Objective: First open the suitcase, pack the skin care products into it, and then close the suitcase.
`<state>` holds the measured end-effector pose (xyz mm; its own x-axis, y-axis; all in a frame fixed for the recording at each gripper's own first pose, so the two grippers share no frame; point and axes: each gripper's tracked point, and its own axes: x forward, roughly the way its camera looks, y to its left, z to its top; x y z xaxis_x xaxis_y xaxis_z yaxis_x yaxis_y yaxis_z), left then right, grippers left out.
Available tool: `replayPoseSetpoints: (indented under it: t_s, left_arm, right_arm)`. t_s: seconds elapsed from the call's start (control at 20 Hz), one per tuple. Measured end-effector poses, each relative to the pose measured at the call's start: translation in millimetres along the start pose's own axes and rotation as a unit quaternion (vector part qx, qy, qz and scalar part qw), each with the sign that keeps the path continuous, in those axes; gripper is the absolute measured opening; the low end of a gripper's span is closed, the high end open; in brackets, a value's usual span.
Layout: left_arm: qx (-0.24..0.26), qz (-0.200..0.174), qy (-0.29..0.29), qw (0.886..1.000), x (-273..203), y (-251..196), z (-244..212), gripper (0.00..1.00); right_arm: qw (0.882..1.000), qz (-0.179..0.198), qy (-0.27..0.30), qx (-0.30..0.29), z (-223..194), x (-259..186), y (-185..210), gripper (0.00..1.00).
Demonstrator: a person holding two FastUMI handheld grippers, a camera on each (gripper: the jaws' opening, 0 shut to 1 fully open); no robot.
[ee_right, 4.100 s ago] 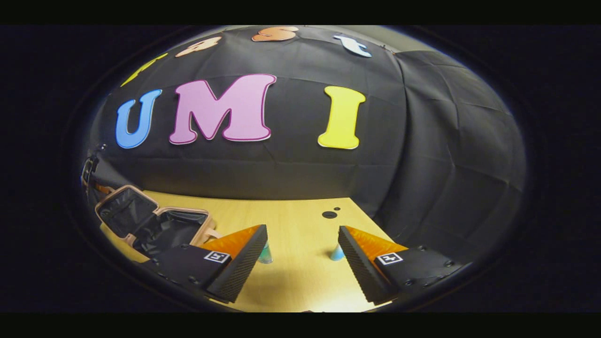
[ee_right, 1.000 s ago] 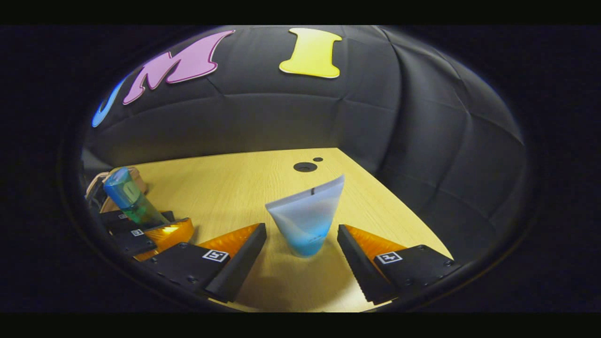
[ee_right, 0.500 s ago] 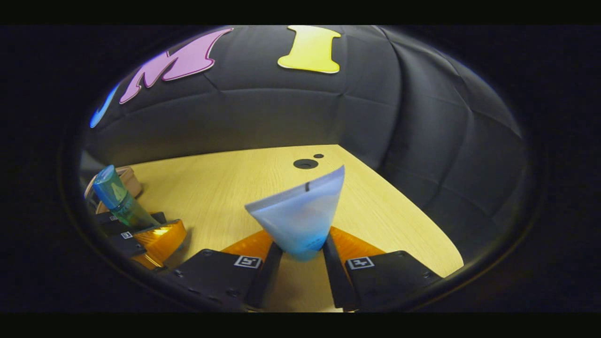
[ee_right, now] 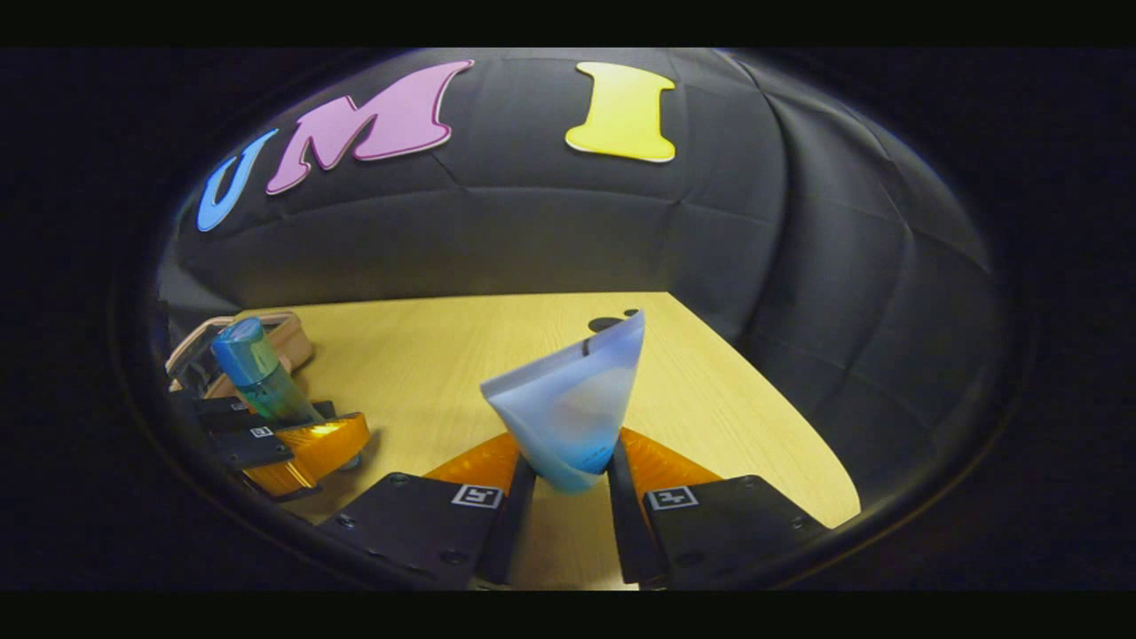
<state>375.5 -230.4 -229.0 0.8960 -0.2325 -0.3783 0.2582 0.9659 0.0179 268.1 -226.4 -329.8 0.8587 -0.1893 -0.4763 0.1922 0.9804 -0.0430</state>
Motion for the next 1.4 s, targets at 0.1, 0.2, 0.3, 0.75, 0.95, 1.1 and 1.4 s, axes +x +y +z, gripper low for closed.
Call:
replayPoseSetpoints:
  t_s: [0.1,0.2,0.3,0.75,0.95,1.1,1.4]
  left_arm:
    - [-0.006,0.006,-0.016,1.000,-21,11,17,0.41]
    - [-0.014,0.013,-0.033,0.999,-47,27,40,0.43]
    - [-0.017,0.030,-0.042,0.999,-76,54,62,0.43]
    - [-0.002,0.142,0.081,0.986,-130,224,23,0.43]
    - [-0.012,0.130,0.141,0.981,-114,254,0,0.44]
    - [-0.017,0.104,0.214,0.971,-105,266,-33,0.41]
    - [-0.005,0.099,0.314,0.944,-99,276,-64,0.47]
  right_arm:
    - [1.000,0.011,-0.015,-0.002,14,-13,9,0.43]
    - [0.999,0.023,-0.026,-0.009,28,-28,21,0.43]
    - [0.998,0.044,-0.037,-0.008,42,-46,42,0.43]
    - [0.984,0.167,-0.065,-0.020,87,-106,177,0.43]
    - [0.975,0.213,-0.056,-0.023,97,-119,231,0.43]
    - [0.972,0.225,-0.057,-0.031,103,-124,253,0.43]
    - [0.972,0.229,-0.029,-0.035,90,-140,259,0.43]
